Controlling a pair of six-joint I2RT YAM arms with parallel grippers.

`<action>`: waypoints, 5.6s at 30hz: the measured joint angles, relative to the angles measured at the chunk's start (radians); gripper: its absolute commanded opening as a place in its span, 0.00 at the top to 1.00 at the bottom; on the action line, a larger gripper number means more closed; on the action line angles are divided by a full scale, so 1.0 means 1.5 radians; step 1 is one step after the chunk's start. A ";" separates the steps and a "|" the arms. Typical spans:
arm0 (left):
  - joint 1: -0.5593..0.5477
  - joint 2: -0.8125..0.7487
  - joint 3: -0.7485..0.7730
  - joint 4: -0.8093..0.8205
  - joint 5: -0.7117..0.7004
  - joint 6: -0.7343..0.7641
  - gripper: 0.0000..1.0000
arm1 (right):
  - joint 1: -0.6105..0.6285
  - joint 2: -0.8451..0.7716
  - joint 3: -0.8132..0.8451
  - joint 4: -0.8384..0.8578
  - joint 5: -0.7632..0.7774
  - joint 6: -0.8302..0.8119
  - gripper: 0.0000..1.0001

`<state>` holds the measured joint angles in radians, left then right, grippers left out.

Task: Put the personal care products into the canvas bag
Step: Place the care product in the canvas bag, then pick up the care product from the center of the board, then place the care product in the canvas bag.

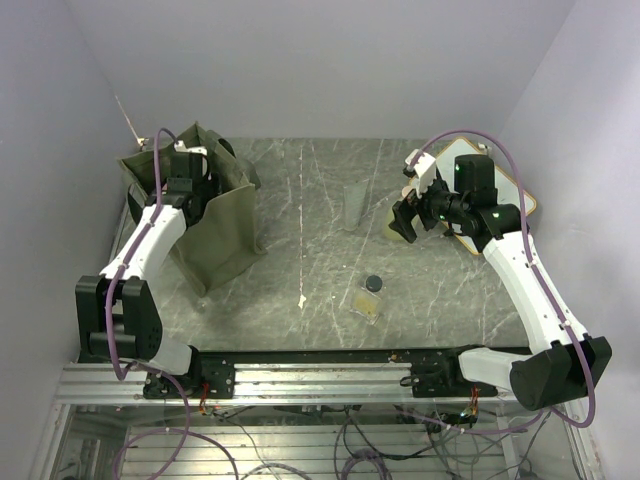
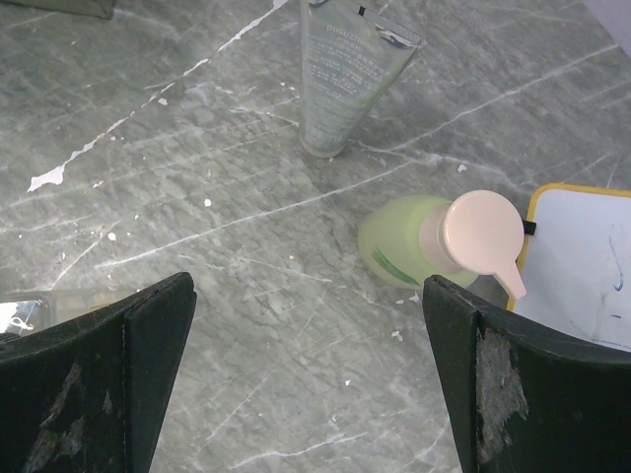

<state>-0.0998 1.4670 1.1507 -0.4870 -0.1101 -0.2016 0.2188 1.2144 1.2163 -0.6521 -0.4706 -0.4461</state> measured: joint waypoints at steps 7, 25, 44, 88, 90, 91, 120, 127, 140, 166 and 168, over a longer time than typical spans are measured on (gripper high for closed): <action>0.000 -0.002 0.003 0.010 0.006 0.000 0.24 | 0.003 0.001 0.000 0.000 0.000 0.000 0.00; -0.001 -0.056 0.032 0.030 0.011 0.023 0.10 | 0.006 0.006 0.000 -0.001 0.003 0.000 0.00; -0.002 -0.200 0.094 0.038 0.011 0.131 0.00 | 0.011 0.009 0.007 0.001 0.010 0.003 0.00; -0.572 0.104 0.298 -0.268 0.438 0.659 0.04 | -0.115 -0.054 -0.011 0.003 -0.028 0.046 0.00; -0.588 0.128 0.305 -0.269 0.438 0.668 0.04 | -0.118 -0.058 -0.017 0.004 -0.030 0.046 0.00; -0.594 0.139 0.307 -0.269 0.438 0.672 0.04 | -0.119 -0.060 -0.018 0.005 -0.031 0.046 0.00; -0.654 0.299 0.372 -0.268 0.421 0.724 0.56 | -0.128 -0.076 -0.041 0.019 -0.058 0.046 0.00; -0.654 0.294 0.371 -0.274 0.420 0.723 0.90 | -0.128 -0.076 -0.042 0.021 -0.061 0.046 0.00; -0.654 0.151 0.323 -0.314 0.383 0.704 0.93 | -0.128 -0.050 -0.037 0.022 -0.066 0.046 0.00; -0.410 -0.107 0.366 -0.329 0.388 0.583 0.93 | -0.128 -0.010 -0.014 0.018 -0.066 0.046 0.00; -0.395 -0.119 0.385 -0.330 0.388 0.570 0.93 | -0.128 -0.007 -0.013 0.015 -0.066 0.046 0.00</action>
<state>-0.6918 1.2892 1.7283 -0.9817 0.4721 0.6533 0.0273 1.2034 1.1973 -0.6292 -0.5690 -0.3771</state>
